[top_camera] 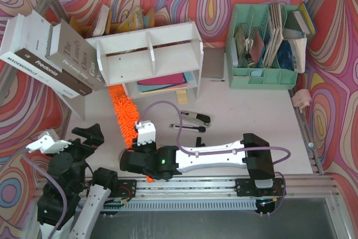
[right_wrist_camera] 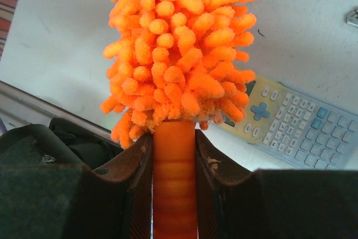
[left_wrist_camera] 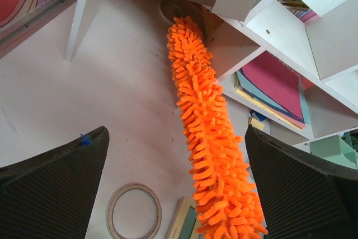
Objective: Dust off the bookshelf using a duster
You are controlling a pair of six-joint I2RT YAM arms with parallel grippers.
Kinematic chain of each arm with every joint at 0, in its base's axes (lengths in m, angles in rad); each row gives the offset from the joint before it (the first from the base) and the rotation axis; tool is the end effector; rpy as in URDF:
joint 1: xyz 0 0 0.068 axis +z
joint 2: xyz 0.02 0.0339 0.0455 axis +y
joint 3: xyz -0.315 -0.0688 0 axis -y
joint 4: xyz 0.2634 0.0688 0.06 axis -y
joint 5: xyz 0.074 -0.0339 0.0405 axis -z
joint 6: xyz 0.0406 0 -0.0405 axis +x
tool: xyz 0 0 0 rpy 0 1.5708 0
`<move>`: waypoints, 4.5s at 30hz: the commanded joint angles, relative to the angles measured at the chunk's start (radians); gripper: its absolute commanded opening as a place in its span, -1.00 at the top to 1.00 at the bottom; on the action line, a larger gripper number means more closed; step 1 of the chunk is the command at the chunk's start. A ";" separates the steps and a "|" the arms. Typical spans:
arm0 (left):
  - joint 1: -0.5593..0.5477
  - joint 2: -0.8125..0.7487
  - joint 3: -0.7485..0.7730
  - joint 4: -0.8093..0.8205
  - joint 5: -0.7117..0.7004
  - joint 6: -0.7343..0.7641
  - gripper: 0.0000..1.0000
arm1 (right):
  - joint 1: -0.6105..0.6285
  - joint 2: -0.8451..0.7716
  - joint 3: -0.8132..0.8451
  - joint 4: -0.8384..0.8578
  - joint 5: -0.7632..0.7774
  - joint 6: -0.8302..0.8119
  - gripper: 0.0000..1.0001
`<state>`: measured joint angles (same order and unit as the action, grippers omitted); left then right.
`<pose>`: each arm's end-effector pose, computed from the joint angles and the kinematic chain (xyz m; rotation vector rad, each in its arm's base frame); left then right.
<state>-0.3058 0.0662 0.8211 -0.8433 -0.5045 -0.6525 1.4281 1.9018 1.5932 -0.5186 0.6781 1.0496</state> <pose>-0.0270 0.0291 0.3489 -0.6531 1.5233 -0.3117 0.0911 0.4547 0.3108 -0.1177 2.2358 0.5627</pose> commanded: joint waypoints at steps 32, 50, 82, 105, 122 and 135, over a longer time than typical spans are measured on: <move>0.007 0.002 -0.011 -0.002 0.002 -0.005 -0.97 | -0.078 -0.018 -0.006 -0.032 -0.077 0.000 1.00; 0.007 -0.008 -0.013 0.001 0.007 -0.005 -0.97 | 0.037 -0.017 0.014 0.038 0.093 -0.096 1.00; 0.007 -0.002 -0.013 0.000 0.002 -0.007 -0.97 | 0.139 -0.122 -0.102 0.324 0.271 -0.329 1.00; 0.007 0.005 -0.010 -0.007 -0.012 -0.009 -0.97 | -0.054 -0.092 -0.102 0.111 -0.090 -0.073 1.00; 0.007 0.001 -0.012 -0.008 -0.022 -0.010 -0.97 | 0.048 -0.207 -0.221 0.414 0.145 -0.289 1.00; 0.008 0.012 -0.010 -0.010 -0.023 -0.010 -0.97 | 0.065 -0.094 -0.150 0.617 -0.189 -0.583 1.00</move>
<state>-0.3058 0.0666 0.8181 -0.8448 -0.5144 -0.6556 1.4868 1.7821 1.3983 -0.0254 0.5819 0.5713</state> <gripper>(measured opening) 0.985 0.328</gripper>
